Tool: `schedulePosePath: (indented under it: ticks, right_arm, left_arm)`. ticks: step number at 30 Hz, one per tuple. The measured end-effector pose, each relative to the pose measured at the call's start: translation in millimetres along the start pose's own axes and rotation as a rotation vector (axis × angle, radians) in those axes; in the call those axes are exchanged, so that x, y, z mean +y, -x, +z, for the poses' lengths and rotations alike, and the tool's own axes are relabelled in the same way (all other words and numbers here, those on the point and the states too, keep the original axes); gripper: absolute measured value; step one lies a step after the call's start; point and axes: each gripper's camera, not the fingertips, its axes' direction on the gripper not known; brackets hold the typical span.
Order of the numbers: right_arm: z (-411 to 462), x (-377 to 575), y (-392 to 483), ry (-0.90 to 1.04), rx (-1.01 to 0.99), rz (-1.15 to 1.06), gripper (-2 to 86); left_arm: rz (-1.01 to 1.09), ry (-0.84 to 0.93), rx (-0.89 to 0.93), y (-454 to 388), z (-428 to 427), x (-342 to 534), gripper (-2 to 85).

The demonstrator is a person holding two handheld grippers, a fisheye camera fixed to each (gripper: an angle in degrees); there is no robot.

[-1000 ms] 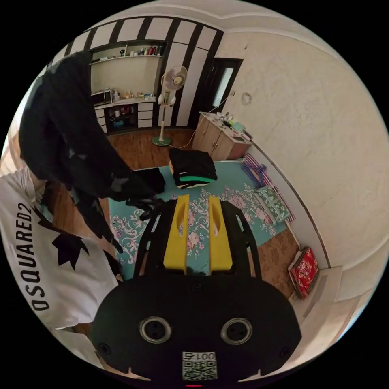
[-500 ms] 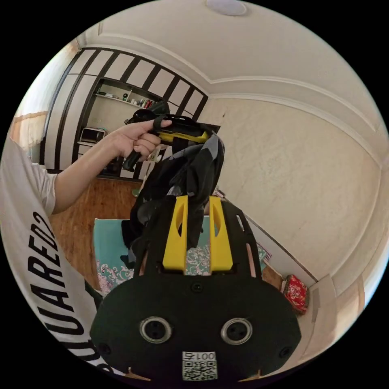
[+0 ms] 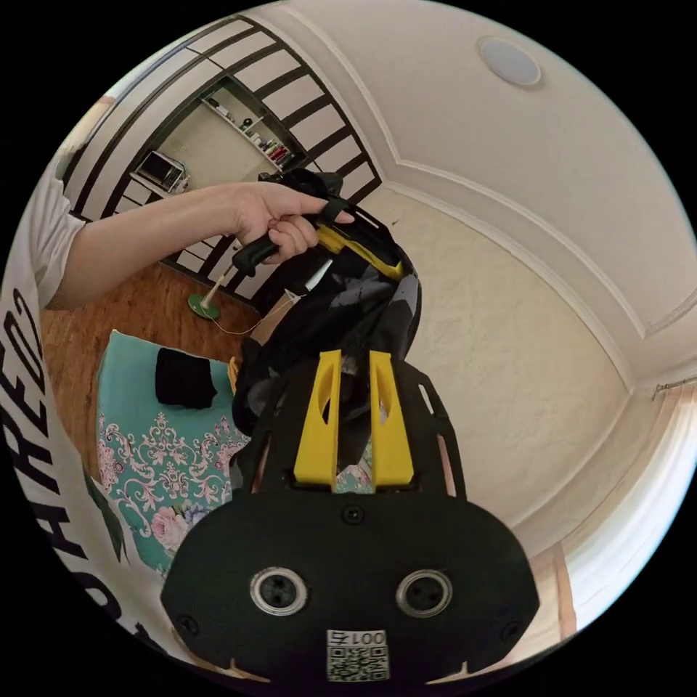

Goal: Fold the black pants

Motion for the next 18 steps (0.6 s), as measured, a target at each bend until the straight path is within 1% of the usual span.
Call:
schedulePosePath:
  ticks: [3, 7, 9, 11, 15, 16, 17, 18]
  right_arm:
    - [-1, -5, 9, 0.005, 0.037, -0.039, 5.4]
    - [5, -12, 18, 0.019, 0.119, -0.109, 2.2]
    - [8, -15, 18, 0.011, 0.115, -0.108, 1.4]
    - [9, -16, 13, -0.009, 0.067, -0.065, 1.0]
    - [9, -11, -17, -0.114, -0.179, 0.154, 0.5]
    - [10, -9, -27, -0.142, -0.256, 0.213, 0.4]
    - [11, -8, -32, -0.153, -0.286, 0.238, 0.4]
    - [13, -6, -42, -0.170, -0.317, 0.285, 0.4]
  left_arm:
    - [0.014, 0.013, -0.015, -7, 9, 2, -0.8]
    - [0.038, 0.029, -0.035, -14, 20, 6, -0.8]
    - [0.045, 0.037, -0.048, -16, 26, 9, -0.7]
    - [0.042, 0.037, -0.070, -16, 30, 14, -0.6]
    - [0.060, 0.058, -0.148, -14, 43, 28, 0.5]
    - [0.083, 0.086, -0.217, -14, 48, 33, 2.2]
    - [0.098, 0.107, -0.268, -14, 52, 36, 3.0]
    - [0.118, 0.153, -0.382, -14, 61, 44, 5.6]
